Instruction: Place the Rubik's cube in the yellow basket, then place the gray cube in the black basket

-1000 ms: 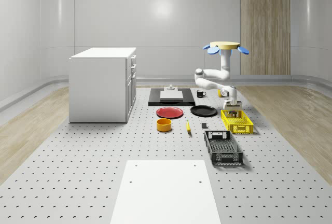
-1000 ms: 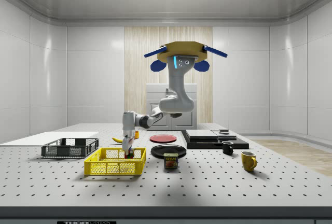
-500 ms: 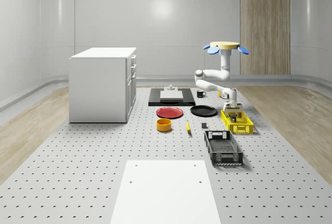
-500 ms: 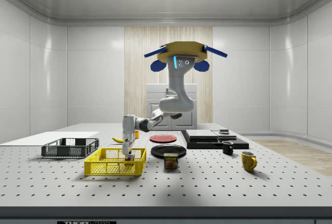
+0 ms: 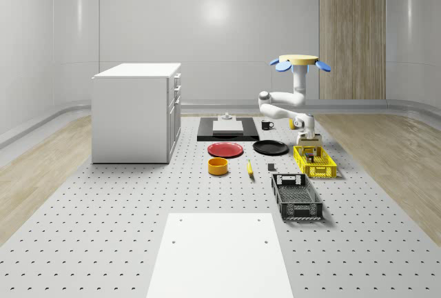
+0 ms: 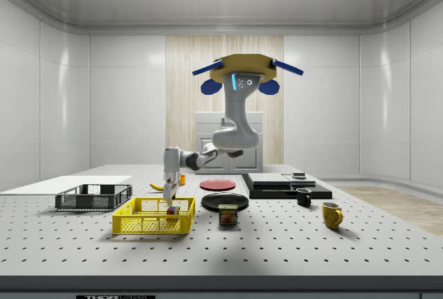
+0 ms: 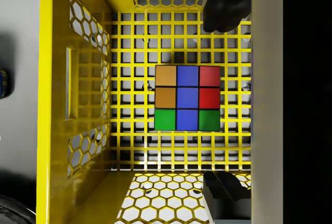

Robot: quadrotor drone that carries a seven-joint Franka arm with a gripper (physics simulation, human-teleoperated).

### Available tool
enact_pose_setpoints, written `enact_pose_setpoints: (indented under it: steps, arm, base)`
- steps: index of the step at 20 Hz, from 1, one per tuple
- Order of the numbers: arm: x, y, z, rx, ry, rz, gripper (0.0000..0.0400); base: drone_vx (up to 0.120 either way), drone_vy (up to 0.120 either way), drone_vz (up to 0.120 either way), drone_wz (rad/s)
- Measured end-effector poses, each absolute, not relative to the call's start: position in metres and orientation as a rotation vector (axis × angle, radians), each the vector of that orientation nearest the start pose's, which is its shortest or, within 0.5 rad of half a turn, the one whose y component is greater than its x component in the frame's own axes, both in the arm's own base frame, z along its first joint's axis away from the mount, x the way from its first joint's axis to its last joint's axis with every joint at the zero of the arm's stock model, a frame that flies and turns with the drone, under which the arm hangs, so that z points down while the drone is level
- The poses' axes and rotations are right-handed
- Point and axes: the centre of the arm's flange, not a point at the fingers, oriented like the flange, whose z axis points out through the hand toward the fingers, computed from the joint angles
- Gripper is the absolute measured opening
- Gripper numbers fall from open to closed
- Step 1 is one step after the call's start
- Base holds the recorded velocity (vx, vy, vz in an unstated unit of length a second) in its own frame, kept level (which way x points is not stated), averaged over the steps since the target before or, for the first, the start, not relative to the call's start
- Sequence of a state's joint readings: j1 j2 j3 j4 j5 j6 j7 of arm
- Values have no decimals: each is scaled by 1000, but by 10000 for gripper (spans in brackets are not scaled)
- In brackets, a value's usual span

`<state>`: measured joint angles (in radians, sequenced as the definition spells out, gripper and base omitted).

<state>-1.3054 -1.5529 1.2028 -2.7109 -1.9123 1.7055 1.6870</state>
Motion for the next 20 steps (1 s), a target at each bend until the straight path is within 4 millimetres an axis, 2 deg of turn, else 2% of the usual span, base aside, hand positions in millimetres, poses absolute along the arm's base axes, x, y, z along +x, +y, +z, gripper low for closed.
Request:
enact_pose_setpoints:
  steps: [3, 5, 20]
  arm:
    - [341, 8, 546, 1, -2, 786, 399]
    - [341, 8, 543, 1, -2, 786, 399]
    - [341, 8, 537, 1, -2, 786, 400]
  base:
    - [0, 0, 120, 0]
    - [0, -120, 100, 0]
    - [0, -120, 0, 0]
